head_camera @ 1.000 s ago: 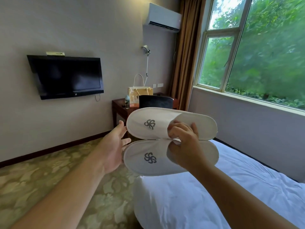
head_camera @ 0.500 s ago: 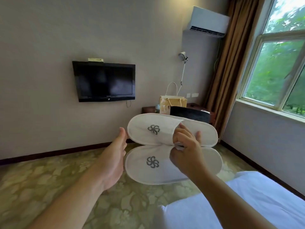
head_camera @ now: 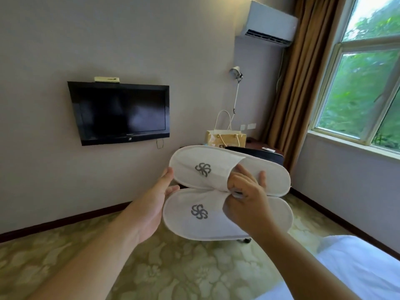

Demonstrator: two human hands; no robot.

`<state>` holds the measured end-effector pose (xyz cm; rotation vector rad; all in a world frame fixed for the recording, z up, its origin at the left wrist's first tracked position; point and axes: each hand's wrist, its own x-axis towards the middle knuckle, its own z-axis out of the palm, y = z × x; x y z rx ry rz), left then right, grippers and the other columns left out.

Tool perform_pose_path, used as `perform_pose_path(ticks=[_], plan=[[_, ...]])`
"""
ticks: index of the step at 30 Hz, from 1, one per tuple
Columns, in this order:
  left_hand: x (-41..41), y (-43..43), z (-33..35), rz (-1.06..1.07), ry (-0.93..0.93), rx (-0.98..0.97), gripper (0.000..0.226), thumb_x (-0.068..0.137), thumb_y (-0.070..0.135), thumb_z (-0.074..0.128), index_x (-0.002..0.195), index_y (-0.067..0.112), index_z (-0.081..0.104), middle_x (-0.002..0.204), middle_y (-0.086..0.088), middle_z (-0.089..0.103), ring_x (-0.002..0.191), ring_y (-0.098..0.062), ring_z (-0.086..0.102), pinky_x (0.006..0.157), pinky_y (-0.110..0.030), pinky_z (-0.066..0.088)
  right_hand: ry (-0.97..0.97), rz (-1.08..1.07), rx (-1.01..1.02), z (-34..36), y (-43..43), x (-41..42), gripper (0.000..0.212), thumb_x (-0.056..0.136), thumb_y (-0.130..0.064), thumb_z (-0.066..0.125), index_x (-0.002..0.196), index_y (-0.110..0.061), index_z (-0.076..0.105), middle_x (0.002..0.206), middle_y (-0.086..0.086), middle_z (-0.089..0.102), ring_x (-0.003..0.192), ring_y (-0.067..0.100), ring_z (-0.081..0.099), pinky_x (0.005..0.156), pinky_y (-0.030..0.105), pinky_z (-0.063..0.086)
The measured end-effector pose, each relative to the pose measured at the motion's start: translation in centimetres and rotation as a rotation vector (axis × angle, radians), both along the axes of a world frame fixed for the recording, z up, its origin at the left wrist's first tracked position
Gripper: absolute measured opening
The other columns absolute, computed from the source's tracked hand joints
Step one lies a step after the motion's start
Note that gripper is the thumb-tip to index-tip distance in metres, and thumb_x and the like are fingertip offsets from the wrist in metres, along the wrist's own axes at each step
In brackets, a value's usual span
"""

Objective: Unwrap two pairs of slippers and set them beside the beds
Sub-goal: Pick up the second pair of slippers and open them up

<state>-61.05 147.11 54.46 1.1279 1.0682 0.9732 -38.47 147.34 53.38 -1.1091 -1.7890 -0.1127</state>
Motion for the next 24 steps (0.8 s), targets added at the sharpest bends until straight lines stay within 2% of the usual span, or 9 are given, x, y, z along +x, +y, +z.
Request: perform_pose_path(ticks=[3, 7, 9, 11, 14, 17, 19, 21, 24], plan=[[0.6, 4.1, 0.5, -0.047, 0.022, 0.004, 0.105, 0.061, 0.089, 0.052, 0.149, 0.037, 0.033, 0.128, -0.015, 0.055, 0.112, -0.027, 0.061, 0.085, -0.038, 0.045, -0.012, -0.044, 0.033, 0.0, 2.5, 0.3, 0.04, 0.067, 0.012, 0.062, 0.062, -0.022, 0.042, 0.091, -0.026, 0.058, 0.121, 0.019, 0.054, 0.113, 0.067, 0.0], [2.8, 9.9, 0.8, -0.098, 0.06, 0.008, 0.135, 0.031, 0.093, 0.065, 0.149, 0.036, 0.034, 0.121, -0.017, 0.055, 0.107, -0.031, 0.063, 0.082, -0.04, 0.047, 0.022, -0.126, -0.004, -0.1, 6.0, 1.9, 0.039, 0.07, 0.014, 0.06, 0.062, -0.02, 0.042, 0.083, -0.022, 0.055, 0.116, 0.02, 0.056, 0.113, 0.067, 0.001], [4.5, 12.8, 0.8, -0.121, 0.051, 0.017, 0.136, 0.027, 0.092, 0.067, 0.148, 0.041, 0.032, 0.112, -0.013, 0.055, 0.098, -0.029, 0.065, 0.079, -0.04, 0.049, 0.041, -0.148, -0.019, -0.3, 8.2, 3.2, 0.034, 0.071, 0.013, 0.061, 0.062, -0.018, 0.047, 0.086, -0.018, 0.058, 0.116, 0.021, 0.056, 0.112, 0.069, 0.003], [6.5, 15.9, 0.8, -0.123, 0.037, 0.039, 0.133, 0.026, 0.092, 0.067, 0.146, 0.047, 0.031, 0.105, -0.01, 0.055, 0.088, -0.024, 0.068, 0.074, -0.039, 0.052, 0.066, -0.153, -0.007, -0.7, 10.6, 4.8, 0.038, 0.071, 0.008, 0.061, 0.064, -0.025, 0.044, 0.087, -0.02, 0.056, 0.115, 0.023, 0.058, 0.111, 0.071, 0.005], [9.7, 20.3, 0.5, -0.096, 0.059, 0.059, 0.113, 0.035, 0.095, 0.06, 0.137, 0.051, 0.04, 0.118, -0.008, 0.055, 0.098, -0.018, 0.065, 0.068, -0.031, 0.051, 0.108, -0.141, 0.016, -1.5, 14.8, 7.6, 0.031, 0.075, -0.009, 0.051, 0.069, -0.036, 0.036, 0.083, -0.031, 0.049, 0.11, 0.021, 0.058, 0.111, 0.071, 0.006], [12.7, 24.3, -0.1, -0.091, 0.058, 0.062, 0.092, 0.04, 0.098, 0.054, 0.122, 0.056, 0.048, 0.122, 0.006, 0.056, 0.101, -0.008, 0.063, 0.058, -0.023, 0.053, 0.162, -0.127, 0.02, -3.1, 19.0, 10.2, 0.024, 0.073, -0.017, 0.04, 0.072, -0.04, 0.032, 0.079, -0.034, 0.047, 0.102, 0.011, 0.055, 0.113, 0.068, 0.005], [14.5, 26.7, -0.6, -0.094, 0.045, 0.046, 0.07, 0.047, 0.095, 0.054, 0.105, 0.055, 0.052, 0.123, 0.009, 0.055, 0.104, -0.009, 0.062, 0.065, -0.029, 0.05, 0.178, -0.136, -0.002, -4.3, 21.5, 11.8, 0.023, 0.071, -0.018, 0.039, 0.072, -0.04, 0.032, 0.079, -0.032, 0.047, 0.098, 0.007, 0.053, 0.114, 0.067, 0.005], [15.9, 28.9, -1.1, -0.092, 0.029, 0.017, 0.062, 0.053, 0.092, 0.054, 0.101, 0.052, 0.052, 0.124, 0.008, 0.055, 0.109, -0.011, 0.059, 0.07, -0.032, 0.048, 0.178, -0.152, -0.039, -4.9, 23.6, 13.2, 0.02, 0.07, -0.017, 0.039, 0.07, -0.036, 0.033, 0.076, -0.028, 0.047, 0.096, 0.006, 0.052, 0.113, 0.067, 0.006], [17.7, 31.8, -1.6, -0.123, 0.019, -0.022, 0.051, 0.053, 0.093, 0.056, 0.094, 0.063, 0.055, 0.125, 0.006, 0.055, 0.112, -0.015, 0.06, 0.073, -0.035, 0.051, 0.136, -0.19, -0.043, -5.1, 26.2, 15.4, 0.022, 0.074, -0.017, 0.042, 0.071, -0.038, 0.034, 0.078, -0.025, 0.048, 0.102, 0.006, 0.053, 0.116, 0.063, 0.004]])
